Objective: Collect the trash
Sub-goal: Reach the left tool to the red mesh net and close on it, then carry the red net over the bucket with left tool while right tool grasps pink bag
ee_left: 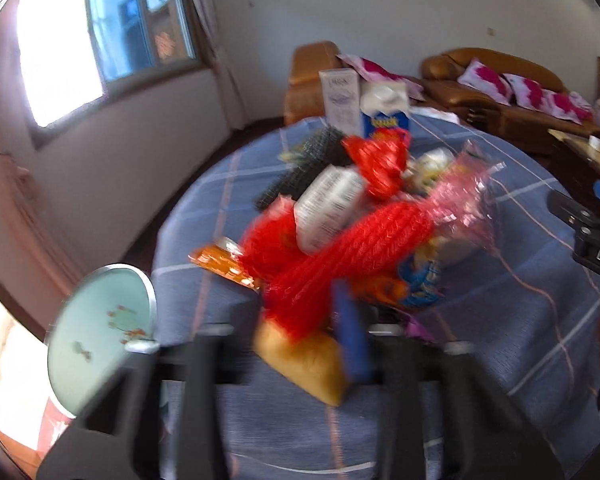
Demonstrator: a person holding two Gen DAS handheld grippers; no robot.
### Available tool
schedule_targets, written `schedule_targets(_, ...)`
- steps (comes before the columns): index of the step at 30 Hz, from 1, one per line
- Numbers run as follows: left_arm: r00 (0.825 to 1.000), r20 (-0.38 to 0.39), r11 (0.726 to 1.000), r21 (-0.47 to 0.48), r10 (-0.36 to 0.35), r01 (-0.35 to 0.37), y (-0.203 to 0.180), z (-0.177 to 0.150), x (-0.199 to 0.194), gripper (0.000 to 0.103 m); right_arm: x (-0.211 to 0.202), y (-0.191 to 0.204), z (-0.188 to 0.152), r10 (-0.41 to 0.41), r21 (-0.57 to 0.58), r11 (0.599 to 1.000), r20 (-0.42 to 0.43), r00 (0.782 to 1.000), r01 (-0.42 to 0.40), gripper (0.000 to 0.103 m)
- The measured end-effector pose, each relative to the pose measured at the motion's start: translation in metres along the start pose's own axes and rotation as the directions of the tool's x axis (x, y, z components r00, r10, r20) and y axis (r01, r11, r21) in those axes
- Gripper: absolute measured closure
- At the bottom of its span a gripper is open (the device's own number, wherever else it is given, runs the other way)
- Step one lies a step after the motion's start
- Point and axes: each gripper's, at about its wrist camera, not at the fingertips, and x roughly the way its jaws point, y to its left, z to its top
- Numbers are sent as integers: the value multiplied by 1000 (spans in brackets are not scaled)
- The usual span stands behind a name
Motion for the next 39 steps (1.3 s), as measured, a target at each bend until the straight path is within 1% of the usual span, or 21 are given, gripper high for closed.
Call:
schedule_targets(1,1000,3,1000,-7,-15,15,1,-1,-1,87,-1,2,0,4,-3,1000,0,1000,-4,5)
schedule_targets(2,1000,7,1000,-6,-20,20,2,1,-1,90,-2,3,0,8,-4,1000,1,1000,-8,5)
schedule_targets(5,999,28,1000,-13,-28,29,9,3,-10,93,-4,4,-1,28,1,1000,2,1000,-28,5)
schedule_targets(8,997,64,999,-17,-36,37,17,7,-29,93,-8,8,3,42,-2,999,13,999,-42,5)
schedule_targets(10,995,97,999,-23,-30,33,25,8,-49,93,-13,11,5,66,-1,998,19,998,-66,5)
schedule_targets(12,992,126,999,-38,-7,12,34,8,-65,93,-17,15,9,99,8,995,26,995,-99,5)
schedule_targets(14,991,135,999,-46,19,-13,43,8,-75,93,-20,23,14,153,16,988,28,988,-154,5)
schedule_targets(16,987,143,996,-54,72,-65,54,6,-81,93,-24,34,16,201,14,979,35,979,-201,5)
schedule_targets(18,984,140,992,-68,113,-104,66,2,-84,93,-27,46,15,239,-2,971,34,970,-239,6)
schedule_targets(20,982,112,985,-91,153,-144,81,-5,-79,93,-25,57,10,271,-17,963,10,963,-271,7)
schedule_targets(22,982,82,979,-130,169,-157,95,-11,-71,93,-24,66,4,307,-19,952,-22,952,-307,14)
schedule_targets(23,981,71,976,-141,179,-168,100,-13,-68,93,-23,70,2,317,-26,948,-36,948,-318,18)
schedule_targets(25,980,51,971,-153,193,-183,108,-17,-61,93,-22,77,-3,335,-45,940,-57,941,-337,23)
schedule_targets(26,980,44,970,-161,193,-184,111,-18,-59,93,-22,80,-6,351,-49,934,-67,934,-354,28)
schedule_targets(27,981,40,969,-164,192,-183,112,-20,-58,93,-20,81,-7,362,-51,929,-82,928,-367,39)
schedule_targets(28,981,36,969,-165,191,-183,112,-21,-57,93,-17,85,-9,388,-51,917,-113,915,-395,46)
schedule_targets(30,981,40,969,-165,192,-183,112,-23,-59,93,-13,87,-12,421,-47,901,-145,895,-431,76)
schedule_targets(31,980,45,969,-165,193,-184,112,-22,-61,93,-14,89,-14,447,-45,887,-155,881,-459,85)
schedule_targets(32,979,48,969,-165,196,-186,112,-22,-62,93,-16,91,-15,452,-55,884,-150,879,-464,91)
schedule_targets(35,977,54,967,-167,204,-193,113,-20,-65,93,-27,95,-14,453,-98,880,-120,883,-465,96)
schedule_targets(39,975,55,964,-173,215,-203,119,-17,-66,93,-38,93,-3,472,-112,871,-73,878,-478,97)
